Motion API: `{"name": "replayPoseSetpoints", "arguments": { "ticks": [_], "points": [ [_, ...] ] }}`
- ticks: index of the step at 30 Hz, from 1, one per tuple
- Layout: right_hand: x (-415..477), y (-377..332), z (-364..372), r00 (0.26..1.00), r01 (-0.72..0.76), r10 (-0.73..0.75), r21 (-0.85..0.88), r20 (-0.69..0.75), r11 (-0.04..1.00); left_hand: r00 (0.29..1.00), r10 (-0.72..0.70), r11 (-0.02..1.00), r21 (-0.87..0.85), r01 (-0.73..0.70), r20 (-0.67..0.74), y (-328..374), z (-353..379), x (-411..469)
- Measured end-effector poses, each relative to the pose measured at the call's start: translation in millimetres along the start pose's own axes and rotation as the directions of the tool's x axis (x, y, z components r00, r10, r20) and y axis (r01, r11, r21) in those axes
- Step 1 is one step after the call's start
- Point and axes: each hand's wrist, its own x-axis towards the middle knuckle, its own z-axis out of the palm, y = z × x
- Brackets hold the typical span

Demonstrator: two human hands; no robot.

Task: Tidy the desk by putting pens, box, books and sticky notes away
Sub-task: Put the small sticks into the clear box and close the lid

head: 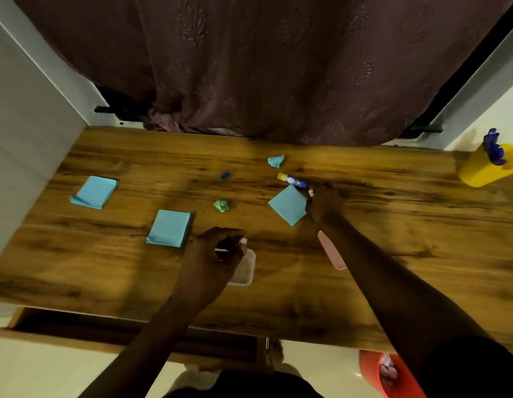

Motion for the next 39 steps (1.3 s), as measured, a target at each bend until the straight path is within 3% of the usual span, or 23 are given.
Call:
{"name": "replayPoseSetpoints", "arguments": {
  "ticks": [4,7,12,14,16,17,20,22,25,27,34,39],
  "points": [
    [-2,5,-2,0.997,0.073,-0.074,-0.058,-0.008,0.996,1.000,-0.010,1.000,-0.002,0.010,-0.006,-5,-8,1],
    [-8,1,-11,0.988,0.119,-0.121,-0.023,-0.094,0.993,1.000,-0.011,1.000,-0.017,0.011,-0.017,-10,-18,9],
    [-54,-24,-26,0.980,0.110,-0.045,0.342,-0.194,0.933,1.000,0.009,0.999,-0.032,-0.010,-0.029,-20,-39,15],
    [-84,-40,-28,0.997,0.017,0.028,0.597,-0.066,0.802,0.999,0.021,0.999,-0.042,-0.022,-0.031,-24,-47,15],
    [-116,-60,-30,0.976,-0.213,0.067,0.846,0.207,0.488,0.999,0.027,0.998,-0.062,-0.029,-0.023,-29,-56,15],
    [-133,-69,-32,0.957,-0.277,0.030,0.881,0.288,0.382,0.999,0.029,0.997,-0.076,-0.031,-0.019,-32,-61,15],
    [-171,-90,-27,0.949,-0.263,-0.036,0.852,0.312,0.453,0.999,0.036,0.995,-0.095,-0.035,0.007,-41,-72,15],
    [-186,-101,-18,0.959,-0.195,-0.051,0.785,0.277,0.589,0.998,0.053,0.995,-0.085,-0.051,0.032,-48,-79,12],
    [-194,-113,-2,0.963,-0.023,-0.130,0.547,0.238,0.837,0.996,0.061,0.995,-0.084,-0.055,0.062,-57,-87,8],
    [-196,-122,8,0.963,0.027,-0.136,0.421,0.231,0.906,0.995,0.051,0.995,-0.094,-0.043,0.082,-61,-91,7],
    [-193,-140,35,0.996,0.040,-0.045,0.062,0.080,0.997,0.988,0.068,0.994,-0.095,-0.055,0.142,-65,-97,2],
    [-191,-145,27,0.998,0.051,-0.057,0.149,0.035,0.987,0.985,0.077,0.992,-0.112,-0.060,0.152,-69,-99,4]
  ]
}}
